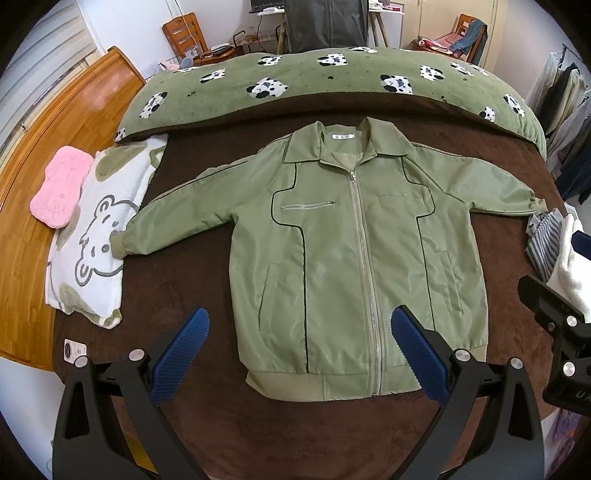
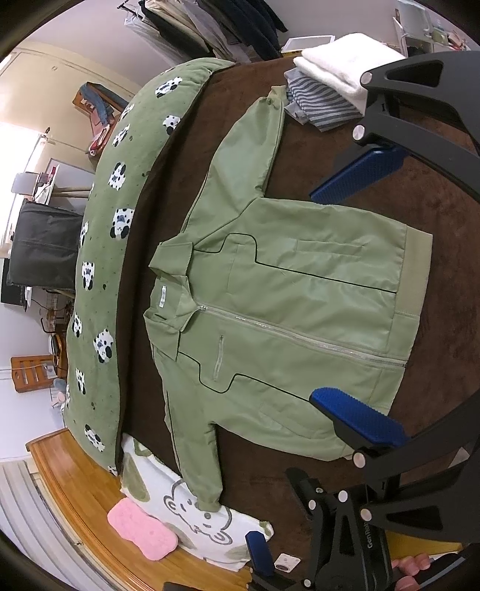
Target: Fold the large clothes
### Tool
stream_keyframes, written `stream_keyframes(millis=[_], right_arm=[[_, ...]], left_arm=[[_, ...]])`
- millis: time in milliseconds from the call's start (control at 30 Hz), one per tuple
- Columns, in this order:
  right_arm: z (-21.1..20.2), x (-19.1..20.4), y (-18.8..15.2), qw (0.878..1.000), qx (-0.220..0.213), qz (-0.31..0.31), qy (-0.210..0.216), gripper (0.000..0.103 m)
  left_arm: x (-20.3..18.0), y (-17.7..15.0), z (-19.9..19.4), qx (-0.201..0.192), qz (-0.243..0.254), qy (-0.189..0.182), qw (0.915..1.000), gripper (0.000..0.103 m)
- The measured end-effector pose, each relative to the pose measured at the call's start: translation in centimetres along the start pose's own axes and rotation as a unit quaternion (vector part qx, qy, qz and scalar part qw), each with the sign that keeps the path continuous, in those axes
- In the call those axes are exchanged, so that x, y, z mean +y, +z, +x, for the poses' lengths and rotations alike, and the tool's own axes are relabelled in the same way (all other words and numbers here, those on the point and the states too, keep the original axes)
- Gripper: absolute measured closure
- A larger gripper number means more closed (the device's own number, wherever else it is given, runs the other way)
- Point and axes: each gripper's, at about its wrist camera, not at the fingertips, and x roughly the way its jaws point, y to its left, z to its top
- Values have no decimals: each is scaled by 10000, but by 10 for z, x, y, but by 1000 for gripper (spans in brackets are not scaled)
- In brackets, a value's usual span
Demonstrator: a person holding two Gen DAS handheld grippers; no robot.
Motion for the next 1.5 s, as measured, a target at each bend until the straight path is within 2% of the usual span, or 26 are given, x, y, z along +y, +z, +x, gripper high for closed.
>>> stream_keyframes(millis=[800, 1100, 1300, 1500], right_arm=[[12, 6, 2, 10000, 47, -56, 33, 6], [22, 18, 6, 9997, 87, -244, 32, 6], [34, 50, 30, 9992, 107, -364, 133, 6], [59, 103, 76, 9991, 37, -191, 370, 6]], left_arm=[[0, 5, 12, 13, -57, -67, 10000, 6], [17, 8, 19, 5, -285, -366, 9989, 6], [77, 20, 34, -84, -720, -567, 9958, 6], [178, 38, 72, -148, -1167, -485, 9919, 6]])
